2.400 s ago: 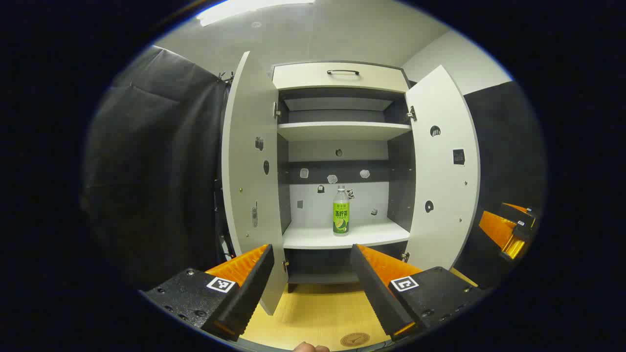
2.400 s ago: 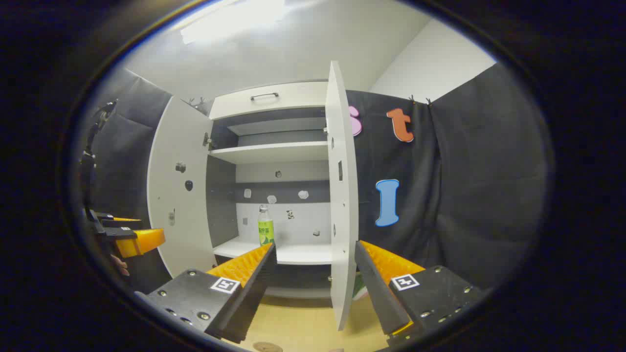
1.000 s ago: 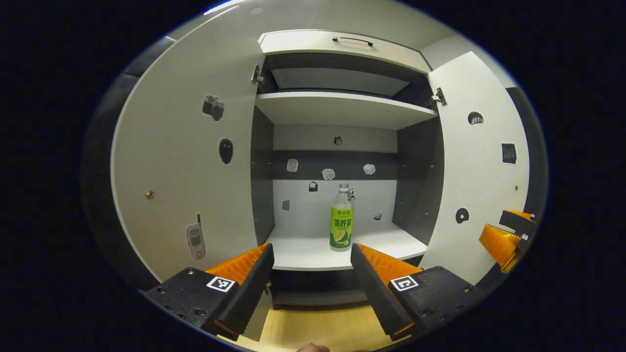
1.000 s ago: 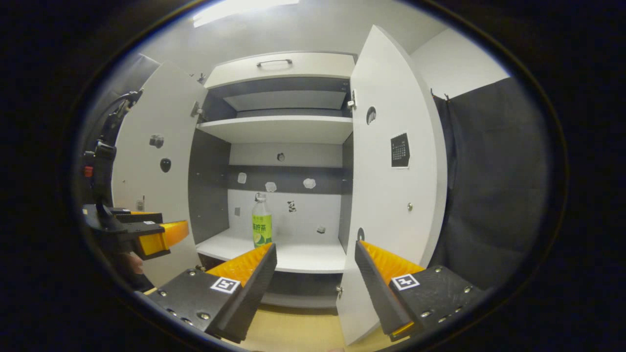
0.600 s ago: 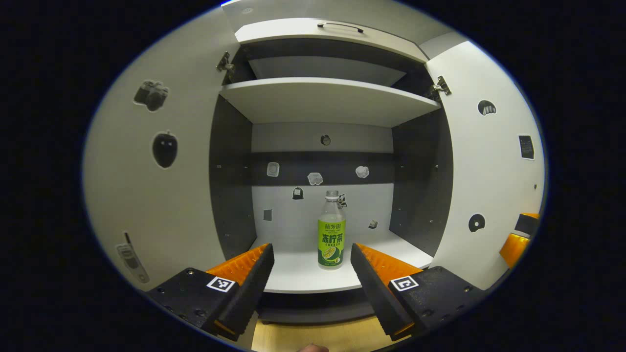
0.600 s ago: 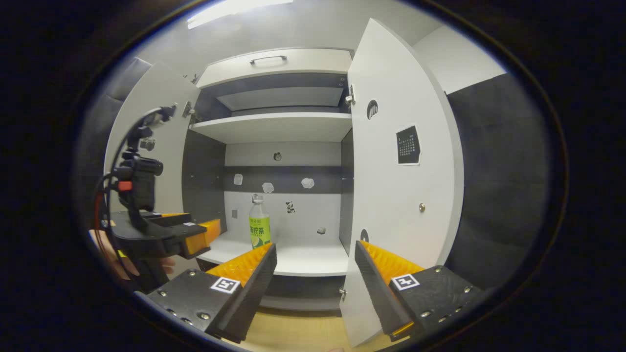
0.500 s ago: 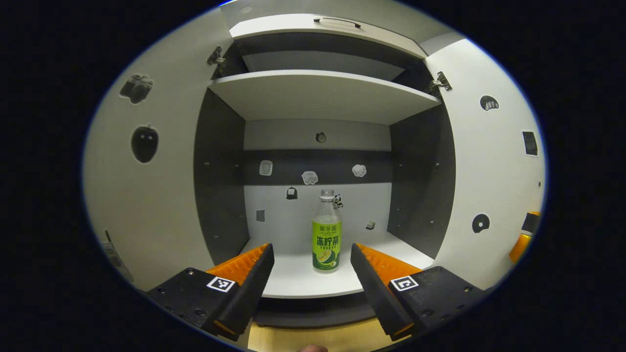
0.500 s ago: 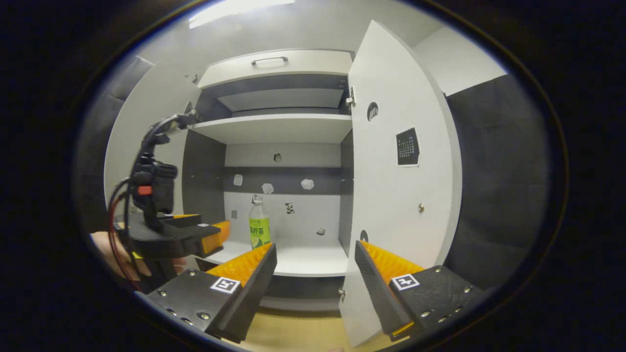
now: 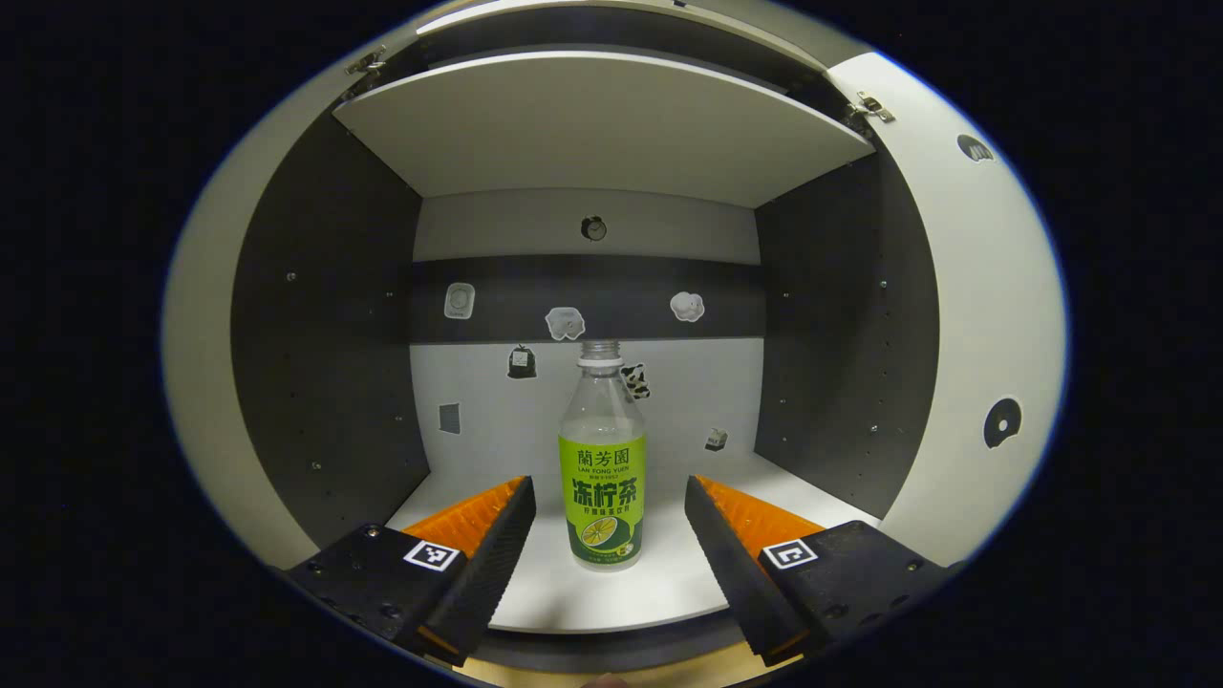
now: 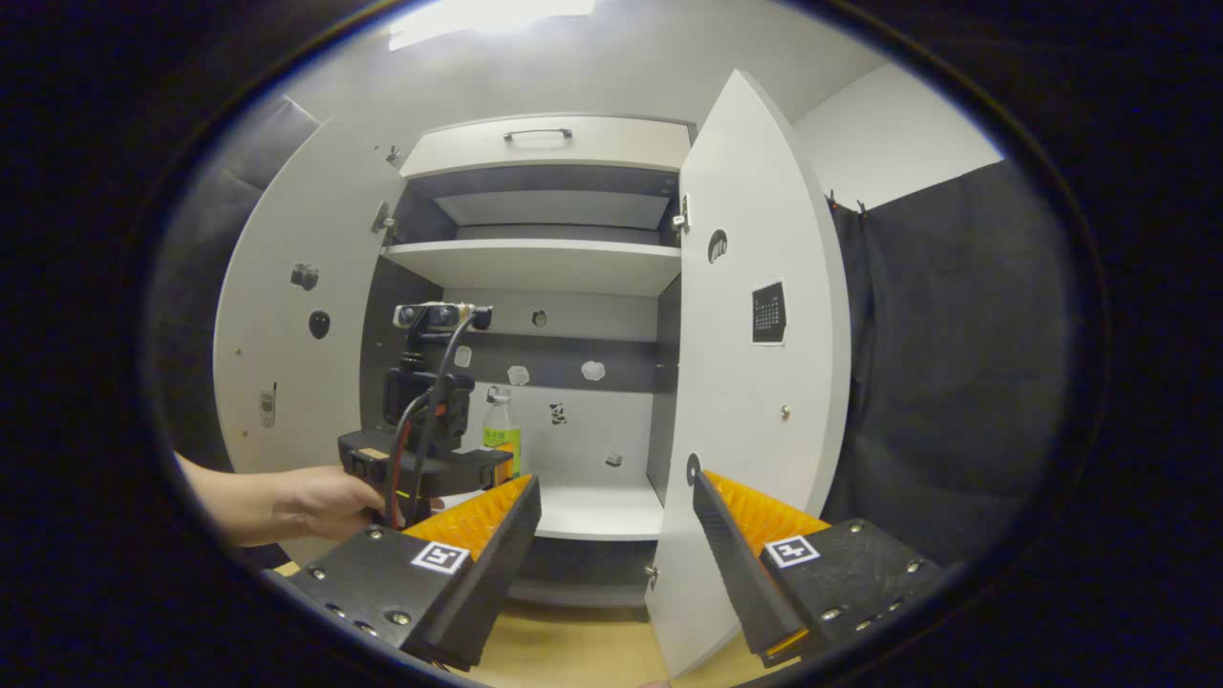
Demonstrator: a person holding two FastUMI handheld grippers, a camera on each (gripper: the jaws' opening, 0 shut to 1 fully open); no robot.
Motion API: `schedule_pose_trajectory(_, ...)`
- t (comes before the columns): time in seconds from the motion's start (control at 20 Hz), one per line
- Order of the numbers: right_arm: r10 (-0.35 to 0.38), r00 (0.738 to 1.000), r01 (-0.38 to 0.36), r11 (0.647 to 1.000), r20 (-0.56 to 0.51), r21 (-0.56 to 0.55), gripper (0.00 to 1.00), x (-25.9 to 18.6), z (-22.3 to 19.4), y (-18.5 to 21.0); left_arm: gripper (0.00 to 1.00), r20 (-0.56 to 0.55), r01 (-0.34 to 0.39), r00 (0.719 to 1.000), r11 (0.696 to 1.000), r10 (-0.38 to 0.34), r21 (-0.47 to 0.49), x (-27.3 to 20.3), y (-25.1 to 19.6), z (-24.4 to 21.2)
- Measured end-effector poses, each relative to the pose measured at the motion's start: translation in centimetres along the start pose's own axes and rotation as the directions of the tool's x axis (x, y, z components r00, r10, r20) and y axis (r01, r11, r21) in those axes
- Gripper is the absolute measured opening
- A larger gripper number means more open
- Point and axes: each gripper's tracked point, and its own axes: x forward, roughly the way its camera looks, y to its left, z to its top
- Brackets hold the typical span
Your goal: Grasp the bottle in the cabinet with the left hand and place it on the coaster, then close the right door with the right hand and the left door with the left hand.
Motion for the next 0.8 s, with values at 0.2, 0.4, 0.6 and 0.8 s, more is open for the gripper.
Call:
schedule_pose_trajectory(0.2,0.008,1.0,-0.008,0.999,0.014,-0.032,0.97,-1.3,0.0,0.6,0.99,-0.015,-0.012,1.0,1.0,0.012,0.01,1.7,0.6,-0.8)
schedule_pose_trajectory(0.4,0.028,1.0,-0.028,0.998,-0.002,-0.061,0.97,-1.3,-0.7,1.4,0.99,-0.027,-0.017,0.999,1.0,0.017,0.02,3.7,1.1,-1.6)
schedule_pose_trajectory(0.6,0.055,0.998,-0.056,0.997,-0.024,-0.058,0.94,-1.3,-1.2,2.3,0.98,-0.025,0.006,1.0,1.0,-0.006,-0.003,5.9,0.5,-1.2)
schedule_pose_trajectory(0.8,0.043,0.999,-0.044,0.998,-0.016,-0.035,0.96,-1.6,-0.5,1.8,0.92,-0.033,0.029,0.999,0.999,-0.028,0.022,7.6,0.2,-1.0)
